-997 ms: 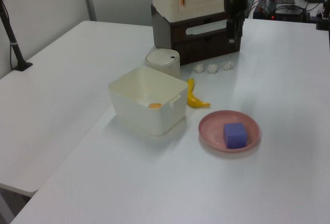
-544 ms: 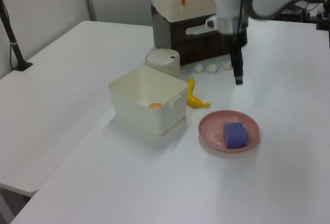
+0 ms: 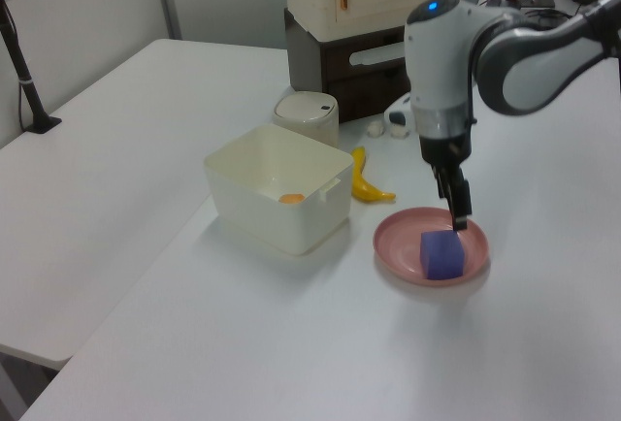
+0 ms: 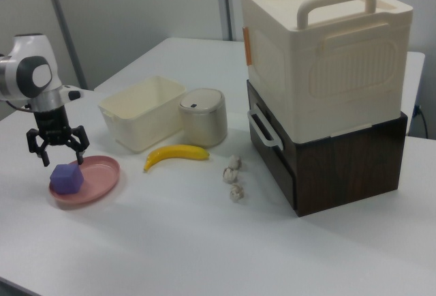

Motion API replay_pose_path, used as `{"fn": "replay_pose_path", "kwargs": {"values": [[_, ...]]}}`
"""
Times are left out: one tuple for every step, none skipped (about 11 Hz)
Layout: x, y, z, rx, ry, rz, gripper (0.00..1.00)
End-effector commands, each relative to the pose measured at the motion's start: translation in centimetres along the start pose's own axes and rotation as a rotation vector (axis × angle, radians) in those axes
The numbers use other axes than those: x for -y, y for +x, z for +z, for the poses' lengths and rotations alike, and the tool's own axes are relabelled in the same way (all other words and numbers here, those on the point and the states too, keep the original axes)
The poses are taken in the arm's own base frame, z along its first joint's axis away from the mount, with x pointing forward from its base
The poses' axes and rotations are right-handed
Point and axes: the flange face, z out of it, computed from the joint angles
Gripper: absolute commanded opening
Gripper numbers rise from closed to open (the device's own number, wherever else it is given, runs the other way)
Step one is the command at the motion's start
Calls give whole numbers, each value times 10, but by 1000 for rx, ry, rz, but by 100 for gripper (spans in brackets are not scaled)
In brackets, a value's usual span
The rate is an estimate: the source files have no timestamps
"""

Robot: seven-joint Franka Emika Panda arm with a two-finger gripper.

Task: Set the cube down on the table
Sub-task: 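Close the gripper on the purple cube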

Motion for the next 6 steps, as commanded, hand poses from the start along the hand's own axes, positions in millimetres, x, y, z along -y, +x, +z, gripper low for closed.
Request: {"fn": "replay_pose_path", "kwargs": {"values": [[34,12,33,11,8,-12,100],[38,18,44,6,-1,-3,100],[39,21,53,9,-8,8,97],[41,23,57,12,-22,1,83],[42,25,55,6,-40,-1,66],[38,26,56,10,-49,2,43]]}}
